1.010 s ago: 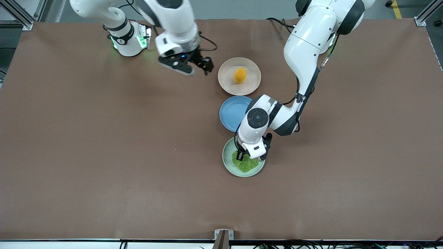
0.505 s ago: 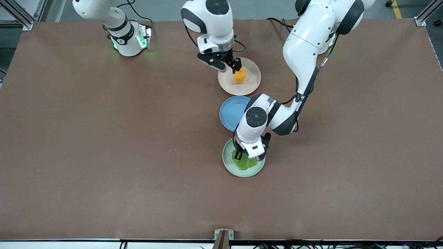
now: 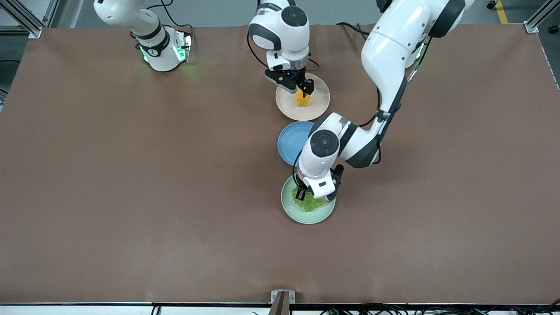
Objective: Pick lemon and lettuce from plates
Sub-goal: 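Grasp the lettuce with the left gripper while the right gripper reaches the lemon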
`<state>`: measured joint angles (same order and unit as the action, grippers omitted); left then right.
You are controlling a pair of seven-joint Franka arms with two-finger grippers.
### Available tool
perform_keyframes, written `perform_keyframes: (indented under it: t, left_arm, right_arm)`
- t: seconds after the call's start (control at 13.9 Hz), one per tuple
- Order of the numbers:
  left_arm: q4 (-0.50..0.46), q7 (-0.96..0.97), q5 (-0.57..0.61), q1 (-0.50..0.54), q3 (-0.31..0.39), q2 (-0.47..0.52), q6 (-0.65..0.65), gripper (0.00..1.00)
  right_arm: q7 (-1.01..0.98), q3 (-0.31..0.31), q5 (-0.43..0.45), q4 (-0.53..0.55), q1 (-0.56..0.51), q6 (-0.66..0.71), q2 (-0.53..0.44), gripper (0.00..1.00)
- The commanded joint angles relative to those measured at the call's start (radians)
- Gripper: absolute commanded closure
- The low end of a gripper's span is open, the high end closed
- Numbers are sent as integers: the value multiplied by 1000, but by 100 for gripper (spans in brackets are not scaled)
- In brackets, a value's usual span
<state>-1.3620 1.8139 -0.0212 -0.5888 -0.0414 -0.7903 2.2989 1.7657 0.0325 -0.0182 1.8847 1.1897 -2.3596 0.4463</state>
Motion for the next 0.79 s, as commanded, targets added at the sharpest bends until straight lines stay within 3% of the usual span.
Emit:
perform_keyframes:
  t: [0.0, 0.36, 0.72]
  left_arm:
    - [-34, 4, -28, 42, 0, 91, -93, 100]
    - [-302, -21, -22, 200, 2, 345, -148, 100]
    - [-619, -183, -25, 308, 0, 526, -31, 100]
  right_arm:
    - [31, 15, 15, -97, 28, -3, 99, 0]
    - [29, 15, 46, -111, 44, -55, 156, 0]
    - [21, 15, 57, -110, 59, -55, 172, 7]
